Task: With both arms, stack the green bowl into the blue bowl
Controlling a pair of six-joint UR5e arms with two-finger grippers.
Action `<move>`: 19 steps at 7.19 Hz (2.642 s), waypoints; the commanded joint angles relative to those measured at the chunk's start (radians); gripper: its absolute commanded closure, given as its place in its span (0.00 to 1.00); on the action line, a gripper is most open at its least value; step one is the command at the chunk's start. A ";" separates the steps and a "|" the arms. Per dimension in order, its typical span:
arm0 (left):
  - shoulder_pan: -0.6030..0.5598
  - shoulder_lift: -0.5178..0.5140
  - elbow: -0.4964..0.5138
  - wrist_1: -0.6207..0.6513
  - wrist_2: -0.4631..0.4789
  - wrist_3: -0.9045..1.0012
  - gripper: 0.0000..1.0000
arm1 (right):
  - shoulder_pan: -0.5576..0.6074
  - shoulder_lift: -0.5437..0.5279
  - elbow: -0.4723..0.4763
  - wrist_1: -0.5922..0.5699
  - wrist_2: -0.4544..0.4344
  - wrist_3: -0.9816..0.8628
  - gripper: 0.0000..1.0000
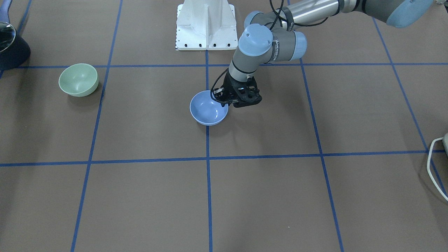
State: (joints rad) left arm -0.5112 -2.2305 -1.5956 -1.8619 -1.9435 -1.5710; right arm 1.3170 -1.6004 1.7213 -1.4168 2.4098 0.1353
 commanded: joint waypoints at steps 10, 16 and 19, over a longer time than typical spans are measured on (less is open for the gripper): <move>-0.543 0.208 -0.156 0.231 -0.384 0.793 0.03 | -0.288 -0.029 0.075 0.519 -0.014 0.383 0.00; -0.550 0.244 -0.164 0.224 -0.384 0.803 0.03 | -0.473 -0.162 0.147 0.521 -0.179 0.327 0.10; -0.549 0.252 -0.164 0.207 -0.382 0.789 0.03 | -0.496 -0.213 0.149 0.584 -0.192 0.319 0.10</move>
State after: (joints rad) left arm -1.0612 -1.9839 -1.7599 -1.6463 -2.3261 -0.7777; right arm 0.8320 -1.7955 1.8705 -0.8540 2.2262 0.4568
